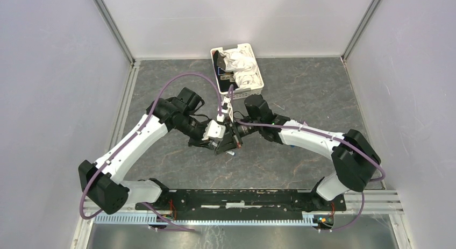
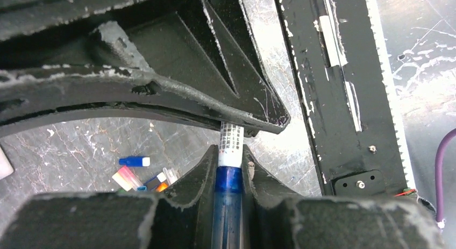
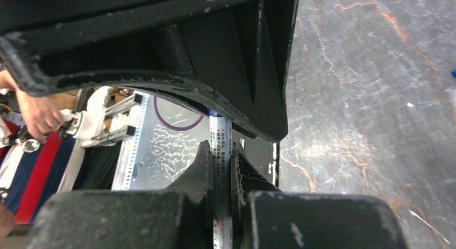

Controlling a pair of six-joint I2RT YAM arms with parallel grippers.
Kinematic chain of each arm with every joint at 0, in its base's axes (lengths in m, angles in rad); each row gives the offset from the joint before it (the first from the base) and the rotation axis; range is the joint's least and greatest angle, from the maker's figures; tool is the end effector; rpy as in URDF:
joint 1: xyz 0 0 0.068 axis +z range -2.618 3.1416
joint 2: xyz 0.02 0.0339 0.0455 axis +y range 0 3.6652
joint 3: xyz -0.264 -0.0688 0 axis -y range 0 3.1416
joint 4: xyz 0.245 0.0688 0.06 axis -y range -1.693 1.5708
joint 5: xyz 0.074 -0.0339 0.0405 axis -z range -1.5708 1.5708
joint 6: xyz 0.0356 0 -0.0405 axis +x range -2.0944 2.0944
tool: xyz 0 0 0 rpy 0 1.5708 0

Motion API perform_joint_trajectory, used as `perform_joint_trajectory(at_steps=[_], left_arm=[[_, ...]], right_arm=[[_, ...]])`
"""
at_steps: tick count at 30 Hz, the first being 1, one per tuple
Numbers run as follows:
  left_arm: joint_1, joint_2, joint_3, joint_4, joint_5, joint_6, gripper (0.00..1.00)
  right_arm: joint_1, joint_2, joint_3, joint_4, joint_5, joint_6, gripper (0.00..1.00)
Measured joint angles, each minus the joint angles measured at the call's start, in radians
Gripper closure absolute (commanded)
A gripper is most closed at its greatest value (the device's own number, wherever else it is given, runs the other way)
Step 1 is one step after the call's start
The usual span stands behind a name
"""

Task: Open the pen caps

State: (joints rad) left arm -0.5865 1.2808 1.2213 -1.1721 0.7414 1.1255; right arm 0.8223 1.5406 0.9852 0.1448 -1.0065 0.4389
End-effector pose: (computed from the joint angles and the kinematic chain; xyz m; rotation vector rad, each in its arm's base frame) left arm 0.1749 -0.1451 0.3173 2.0016 1.5164 -0.8245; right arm 0.2074 0.2675 0.2620 -1.1466 1.9218 1.7494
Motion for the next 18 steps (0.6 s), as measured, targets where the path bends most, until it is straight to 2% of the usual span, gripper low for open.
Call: perform_joint_trajectory(at_steps=[1, 3, 4, 5, 6, 7, 13, 18], left_arm=[[-0.001, -0.005, 0.000, -0.008, 0.002, 0.005, 0.64], [-0.007, -0.017, 0.001, -0.019, -0.005, 0.012, 0.53], [-0.010, -0.021, 0.001, -0.020, -0.012, 0.013, 0.51], [-0.014, -0.024, 0.001, -0.020, -0.022, 0.017, 0.44], [-0.016, -0.025, 0.001, -0.023, -0.034, 0.020, 0.41], [-0.017, -0.027, 0.001, -0.027, -0.049, 0.022, 0.33], [-0.018, -0.051, 0.039, -0.062, -0.164, 0.065, 0.31], [-0.018, -0.059, 0.106, -0.083, -0.214, 0.088, 0.35]], right_arm=[[0.001, 0.000, -0.005, 0.019, -0.011, 0.013, 1.00], [0.001, 0.009, -0.012, 0.057, -0.036, 0.052, 1.00], [0.003, 0.013, -0.012, 0.075, -0.035, 0.070, 1.00], [0.002, 0.014, -0.012, 0.088, -0.039, 0.087, 1.00], [0.000, 0.014, -0.012, 0.094, -0.042, 0.098, 1.00], [-0.002, 0.014, -0.012, 0.099, -0.043, 0.102, 1.00], [-0.011, 0.018, -0.011, 0.034, -0.055, 0.080, 1.00], [-0.011, 0.039, -0.005, -0.022, -0.063, 0.059, 1.00]])
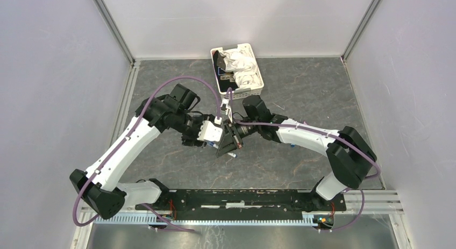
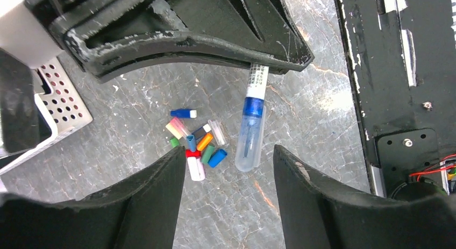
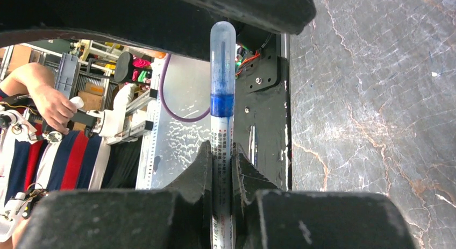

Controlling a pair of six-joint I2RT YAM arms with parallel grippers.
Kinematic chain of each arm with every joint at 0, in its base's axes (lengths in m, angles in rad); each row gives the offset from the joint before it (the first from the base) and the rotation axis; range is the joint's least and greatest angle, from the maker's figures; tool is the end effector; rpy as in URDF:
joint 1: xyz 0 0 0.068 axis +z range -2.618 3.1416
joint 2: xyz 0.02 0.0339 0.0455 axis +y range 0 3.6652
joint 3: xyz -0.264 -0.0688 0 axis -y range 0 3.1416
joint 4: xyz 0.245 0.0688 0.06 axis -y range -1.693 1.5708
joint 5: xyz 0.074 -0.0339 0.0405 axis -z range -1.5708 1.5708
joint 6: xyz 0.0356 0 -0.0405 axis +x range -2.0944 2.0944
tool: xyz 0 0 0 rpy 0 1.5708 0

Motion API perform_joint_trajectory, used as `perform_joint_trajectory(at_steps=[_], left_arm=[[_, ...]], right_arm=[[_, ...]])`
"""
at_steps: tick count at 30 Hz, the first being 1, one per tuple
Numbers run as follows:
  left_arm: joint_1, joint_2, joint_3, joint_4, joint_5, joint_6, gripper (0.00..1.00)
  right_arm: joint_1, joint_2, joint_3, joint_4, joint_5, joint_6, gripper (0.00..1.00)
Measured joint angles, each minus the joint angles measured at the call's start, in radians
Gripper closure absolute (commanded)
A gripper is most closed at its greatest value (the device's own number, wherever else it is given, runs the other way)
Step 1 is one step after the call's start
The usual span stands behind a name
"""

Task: Open the pen caps

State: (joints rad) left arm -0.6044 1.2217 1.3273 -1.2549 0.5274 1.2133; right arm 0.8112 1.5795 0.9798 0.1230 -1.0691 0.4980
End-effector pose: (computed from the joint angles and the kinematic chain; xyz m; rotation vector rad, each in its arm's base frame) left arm 0.1625 -0.1340 0.3515 2.0981 1.4486 -0.4924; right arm 0.2111 0.2676 0.2469 -1.1190 2.0354 1.8365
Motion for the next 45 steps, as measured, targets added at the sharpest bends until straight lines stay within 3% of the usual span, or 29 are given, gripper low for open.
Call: perform_joint_trajectory(at_steps=[8, 17, 23, 24, 26, 29, 32, 39, 44, 45], left_arm=[[-0.038, 0.016, 0.007, -0.019, -0.013, 0.007, 0.44], [-0.066, 0.076, 0.010, -0.031, -0.021, -0.005, 0.72], [-0.066, 0.094, 0.022, -0.068, -0.028, -0.018, 0.73], [-0.065, 0.098, 0.026, -0.075, -0.028, -0.018, 0.79], [-0.065, 0.105, 0.031, -0.083, -0.027, -0.019, 0.97], [-0.064, 0.107, 0.031, -0.082, -0.025, -0.023, 0.98], [-0.068, 0.099, 0.023, -0.075, -0.024, -0.023, 0.98], [-0.113, 0.018, -0.032, -0.034, -0.080, 0.003, 0.98], [-0.144, -0.039, -0.058, 0.007, -0.134, 0.044, 0.98], [-0.145, -0.047, -0.062, 0.010, -0.135, 0.055, 0.98]], right_arm=[[0.000, 0.023, 0.041, -0.058, -0.005, -0.026, 1.00], [0.016, 0.024, 0.097, -0.128, 0.014, -0.097, 1.00], [0.033, 0.024, 0.152, -0.256, 0.084, -0.208, 1.00], [0.036, 0.024, 0.161, -0.277, 0.100, -0.225, 1.00], [0.042, 0.024, 0.173, -0.309, 0.130, -0.255, 0.75], [0.051, 0.024, 0.184, -0.333, 0.159, -0.270, 0.63], [0.053, 0.024, 0.174, -0.307, 0.148, -0.230, 0.58], [0.052, 0.077, 0.152, -0.121, 0.040, -0.033, 0.66], [0.052, 0.097, 0.120, 0.020, -0.028, 0.101, 0.99], [0.052, 0.097, 0.109, 0.051, -0.038, 0.121, 1.00]])
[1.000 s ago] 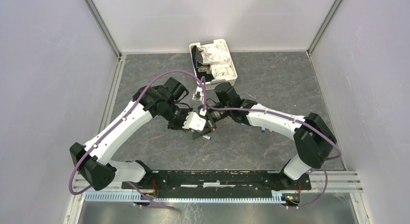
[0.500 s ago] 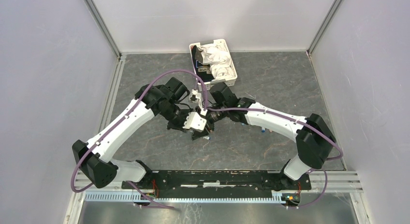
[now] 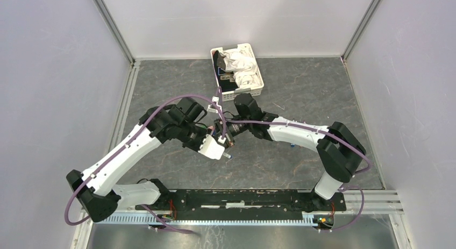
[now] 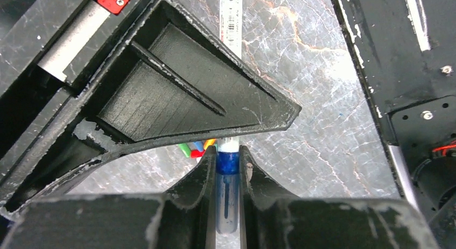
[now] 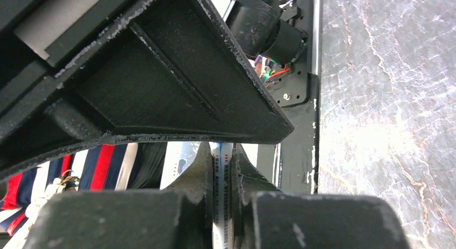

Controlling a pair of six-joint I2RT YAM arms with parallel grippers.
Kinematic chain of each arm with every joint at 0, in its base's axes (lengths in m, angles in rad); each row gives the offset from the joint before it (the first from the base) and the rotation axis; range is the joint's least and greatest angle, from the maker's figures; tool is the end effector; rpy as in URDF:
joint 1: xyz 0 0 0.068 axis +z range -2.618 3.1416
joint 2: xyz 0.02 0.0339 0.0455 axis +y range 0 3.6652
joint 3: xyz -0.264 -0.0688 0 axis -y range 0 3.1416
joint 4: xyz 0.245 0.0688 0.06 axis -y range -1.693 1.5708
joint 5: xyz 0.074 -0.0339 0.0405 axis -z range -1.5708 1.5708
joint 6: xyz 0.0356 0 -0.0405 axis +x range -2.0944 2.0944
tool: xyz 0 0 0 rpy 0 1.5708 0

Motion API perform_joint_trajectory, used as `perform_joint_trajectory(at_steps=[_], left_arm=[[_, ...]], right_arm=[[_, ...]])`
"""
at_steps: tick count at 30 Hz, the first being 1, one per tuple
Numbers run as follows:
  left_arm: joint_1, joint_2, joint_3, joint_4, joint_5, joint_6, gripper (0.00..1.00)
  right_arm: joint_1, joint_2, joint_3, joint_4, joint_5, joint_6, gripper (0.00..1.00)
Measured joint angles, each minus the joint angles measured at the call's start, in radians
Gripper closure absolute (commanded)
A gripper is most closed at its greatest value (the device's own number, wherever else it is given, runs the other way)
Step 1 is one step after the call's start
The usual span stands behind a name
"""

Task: Open the pen caps

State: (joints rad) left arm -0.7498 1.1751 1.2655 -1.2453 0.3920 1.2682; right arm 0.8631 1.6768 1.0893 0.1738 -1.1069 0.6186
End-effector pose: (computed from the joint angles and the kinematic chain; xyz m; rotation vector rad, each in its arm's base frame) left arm 0.1371 -0.1463 0.3412 2.2761 1.3030 -0.3612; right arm 0.2147 0.2999 0.2540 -1.1359 2.0509 1.9495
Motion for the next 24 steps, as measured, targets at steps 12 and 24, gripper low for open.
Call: perform_joint_trajectory(at_steps=[12, 24], left_arm=[[-0.016, -0.013, -0.005, 0.011, -0.051, 0.049, 0.38], [-0.016, 0.005, 0.018, -0.028, 0.011, -0.050, 0.56]], right_arm=[[-0.004, 0.000, -0.009, -0.057, 0.000, -0.019, 1.00], [0.018, 0.002, 0.127, -0.420, 0.150, -0.303, 1.00]])
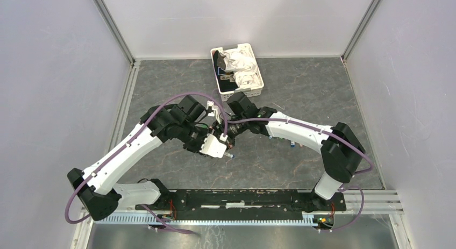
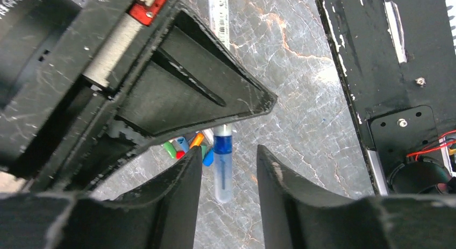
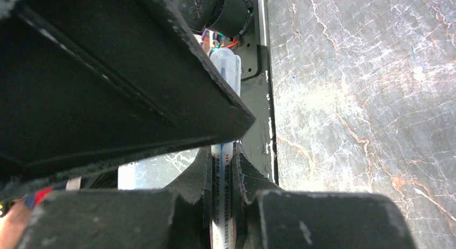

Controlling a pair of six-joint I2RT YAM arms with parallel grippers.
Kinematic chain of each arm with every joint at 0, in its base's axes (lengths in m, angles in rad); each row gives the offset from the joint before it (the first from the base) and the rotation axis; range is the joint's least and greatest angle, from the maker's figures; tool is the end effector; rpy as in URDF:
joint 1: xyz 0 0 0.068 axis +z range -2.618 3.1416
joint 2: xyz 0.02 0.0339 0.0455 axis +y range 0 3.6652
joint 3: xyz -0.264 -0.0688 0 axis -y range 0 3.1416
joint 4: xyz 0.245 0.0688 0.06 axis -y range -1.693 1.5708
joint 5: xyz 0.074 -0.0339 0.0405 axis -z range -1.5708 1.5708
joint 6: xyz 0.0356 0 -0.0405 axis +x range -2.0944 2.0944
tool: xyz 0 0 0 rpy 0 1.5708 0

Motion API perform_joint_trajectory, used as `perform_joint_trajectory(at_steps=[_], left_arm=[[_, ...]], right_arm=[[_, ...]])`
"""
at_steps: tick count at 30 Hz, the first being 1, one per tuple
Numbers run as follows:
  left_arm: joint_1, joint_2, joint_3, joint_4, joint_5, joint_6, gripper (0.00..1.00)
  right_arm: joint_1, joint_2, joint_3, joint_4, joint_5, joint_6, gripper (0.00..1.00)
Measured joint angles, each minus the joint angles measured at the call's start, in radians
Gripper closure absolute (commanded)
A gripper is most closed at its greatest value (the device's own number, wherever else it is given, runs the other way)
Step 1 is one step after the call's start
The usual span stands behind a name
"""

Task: Open the pen caps

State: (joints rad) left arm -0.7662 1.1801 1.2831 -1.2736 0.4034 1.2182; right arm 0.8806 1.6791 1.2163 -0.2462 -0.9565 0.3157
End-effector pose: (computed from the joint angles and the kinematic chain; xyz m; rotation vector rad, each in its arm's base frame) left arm 0.1334 -0.1478 0.3442 2.2671 1.3502 -0.4056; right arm 0.2108 0.3010 0.2587 -1.2312 2.1685 1.6671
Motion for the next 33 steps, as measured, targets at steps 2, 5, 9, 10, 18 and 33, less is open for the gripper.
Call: perform_joint_trajectory(at_steps=[2, 5, 9, 10, 18, 33], left_arm=[[0.000, 0.000, -0.005, 0.016, 0.003, -0.022, 0.59], [0.000, 0.007, -0.019, 0.030, 0.007, -0.025, 0.58], [0.000, 0.007, -0.061, 0.040, 0.002, -0.024, 0.49], [0.000, 0.004, -0.071, 0.042, -0.002, -0.023, 0.48], [0.000, -0.085, -0.121, 0.080, -0.012, 0.003, 0.72], [-0.011, -0.136, -0.165, 0.140, -0.027, 0.069, 0.98]], right_arm=[[0.013, 0.000, 0.017, -0.029, 0.022, -0.027, 1.00], [0.024, 0.000, 0.024, -0.038, 0.034, -0.040, 1.00], [0.026, 0.000, 0.023, -0.029, 0.025, -0.029, 1.00], [0.026, 0.000, 0.022, -0.023, 0.016, -0.023, 1.00], [0.022, 0.000, -0.003, 0.056, -0.058, 0.057, 1.00], [0.021, 0.009, -0.069, 0.290, -0.123, 0.270, 0.40]])
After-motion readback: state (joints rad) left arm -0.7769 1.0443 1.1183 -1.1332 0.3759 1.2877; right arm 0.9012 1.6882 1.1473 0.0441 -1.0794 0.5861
